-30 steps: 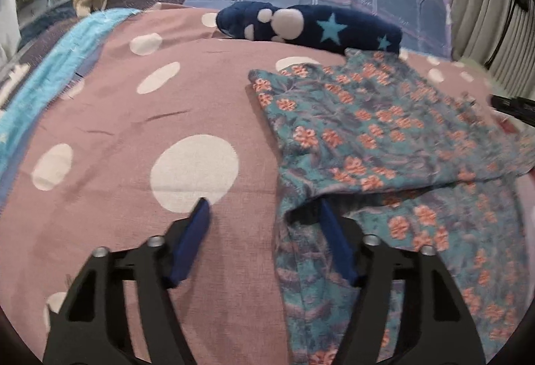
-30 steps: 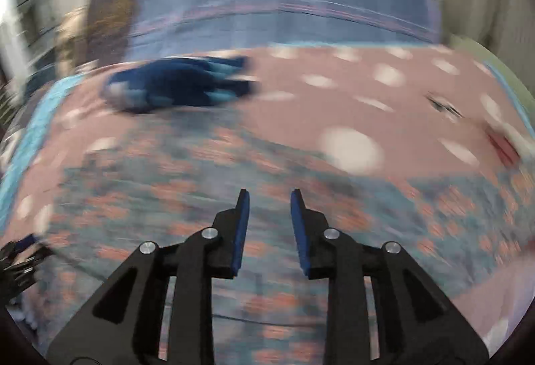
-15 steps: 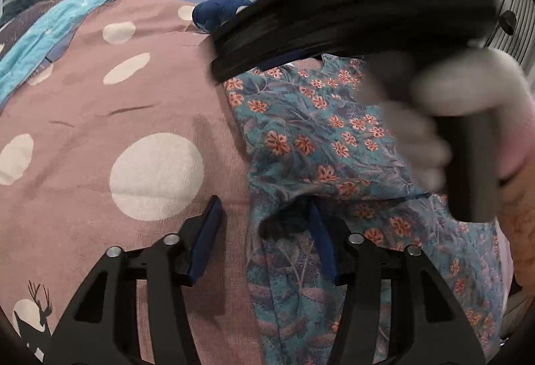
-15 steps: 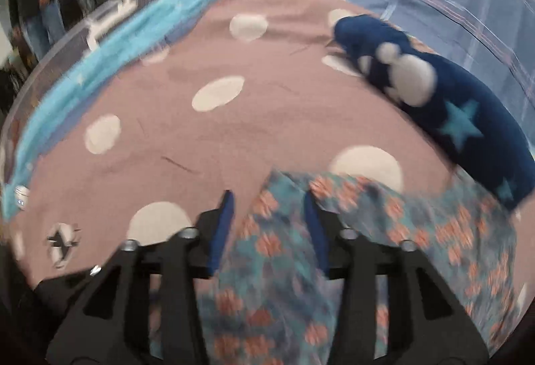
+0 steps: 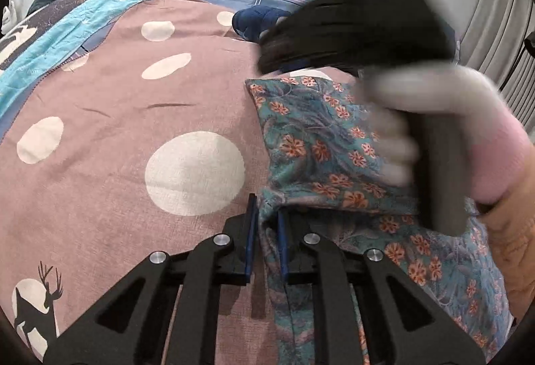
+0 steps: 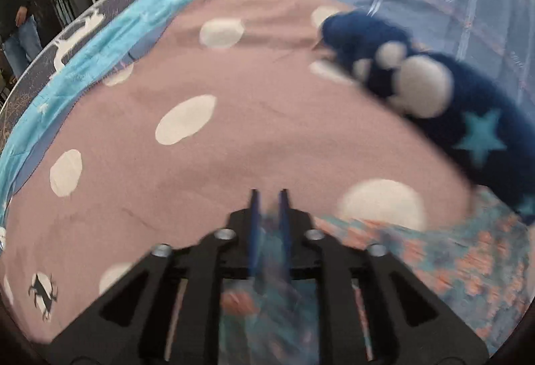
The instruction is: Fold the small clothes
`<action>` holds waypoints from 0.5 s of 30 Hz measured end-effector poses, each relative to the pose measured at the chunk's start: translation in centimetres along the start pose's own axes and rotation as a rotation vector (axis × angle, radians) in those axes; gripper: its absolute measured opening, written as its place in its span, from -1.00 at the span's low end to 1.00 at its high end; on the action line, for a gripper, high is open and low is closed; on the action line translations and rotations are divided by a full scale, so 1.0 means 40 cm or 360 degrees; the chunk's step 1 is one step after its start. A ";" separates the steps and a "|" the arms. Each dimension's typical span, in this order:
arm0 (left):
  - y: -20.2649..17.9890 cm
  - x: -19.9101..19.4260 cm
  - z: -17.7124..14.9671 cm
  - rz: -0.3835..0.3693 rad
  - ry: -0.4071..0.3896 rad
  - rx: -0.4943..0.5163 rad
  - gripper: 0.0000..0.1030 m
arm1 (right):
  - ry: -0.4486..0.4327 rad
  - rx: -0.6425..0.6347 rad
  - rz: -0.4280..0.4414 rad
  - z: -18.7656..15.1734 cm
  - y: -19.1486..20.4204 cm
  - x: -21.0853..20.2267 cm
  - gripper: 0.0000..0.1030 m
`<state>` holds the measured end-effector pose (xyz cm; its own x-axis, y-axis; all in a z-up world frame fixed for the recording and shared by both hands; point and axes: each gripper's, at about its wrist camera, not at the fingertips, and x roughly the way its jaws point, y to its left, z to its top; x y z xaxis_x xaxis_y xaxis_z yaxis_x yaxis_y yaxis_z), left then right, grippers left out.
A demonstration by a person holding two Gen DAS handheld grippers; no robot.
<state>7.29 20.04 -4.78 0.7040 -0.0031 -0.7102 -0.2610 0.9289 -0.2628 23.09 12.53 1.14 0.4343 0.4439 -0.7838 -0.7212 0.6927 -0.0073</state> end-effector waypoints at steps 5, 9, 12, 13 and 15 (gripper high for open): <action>0.014 0.005 0.007 -0.0068 0.0001 -0.0042 -0.65 | -0.0136 0.0051 0.0032 -0.173 -0.151 -0.260 -0.47; 0.009 -0.029 0.009 -0.0069 -0.0022 -0.0027 -0.50 | -0.0077 0.0189 -0.0049 -0.363 -0.272 -0.380 -0.47; -0.023 -0.125 0.025 -0.0103 -0.0139 0.0038 -0.50 | -0.0002 0.0329 -0.0179 -0.487 -0.371 -0.413 -0.47; -0.038 -0.147 0.041 -0.0121 -0.0172 0.0064 -0.50 | 0.0041 0.0428 -0.0187 -0.523 -0.412 -0.406 -0.46; -0.072 -0.172 0.065 -0.0180 -0.0191 0.0110 -0.50 | 0.0146 0.0597 -0.0192 -0.580 -0.468 -0.366 -0.46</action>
<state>4.93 18.36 2.55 0.8012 -0.0688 -0.5944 -0.1326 0.9483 -0.2884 17.71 -20.11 -1.65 0.4419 0.3058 -0.8433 -0.4135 0.9037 0.1110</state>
